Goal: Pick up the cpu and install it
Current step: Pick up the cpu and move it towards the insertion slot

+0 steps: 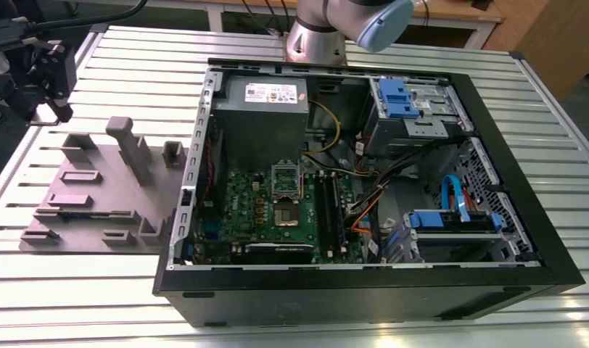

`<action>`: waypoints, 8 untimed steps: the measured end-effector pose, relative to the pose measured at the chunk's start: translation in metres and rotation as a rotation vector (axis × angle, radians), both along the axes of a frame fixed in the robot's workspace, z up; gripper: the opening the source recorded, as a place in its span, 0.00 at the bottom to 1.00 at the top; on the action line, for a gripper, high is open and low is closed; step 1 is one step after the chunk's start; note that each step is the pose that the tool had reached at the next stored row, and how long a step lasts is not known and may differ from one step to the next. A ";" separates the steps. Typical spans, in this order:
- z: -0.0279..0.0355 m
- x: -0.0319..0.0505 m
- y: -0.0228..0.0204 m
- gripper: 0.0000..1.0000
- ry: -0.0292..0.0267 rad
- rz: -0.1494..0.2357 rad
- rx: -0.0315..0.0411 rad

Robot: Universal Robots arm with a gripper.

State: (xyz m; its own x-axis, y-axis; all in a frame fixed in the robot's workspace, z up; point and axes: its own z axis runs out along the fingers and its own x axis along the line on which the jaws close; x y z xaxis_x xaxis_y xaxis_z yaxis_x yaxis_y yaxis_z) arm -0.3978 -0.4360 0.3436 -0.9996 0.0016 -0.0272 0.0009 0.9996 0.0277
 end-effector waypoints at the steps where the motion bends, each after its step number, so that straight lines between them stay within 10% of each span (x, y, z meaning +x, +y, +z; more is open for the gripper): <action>1: 0.0000 0.0000 0.0000 0.47 0.0000 0.000 0.0000; 8: 0.0000 0.0043 0.0000 0.47 0.0001 0.000 -0.0001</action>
State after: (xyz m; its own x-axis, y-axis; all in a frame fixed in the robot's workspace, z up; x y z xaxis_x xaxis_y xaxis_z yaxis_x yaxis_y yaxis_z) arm -0.3935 -0.4360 0.3436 -0.9996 0.0016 -0.0271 0.0008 0.9996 0.0275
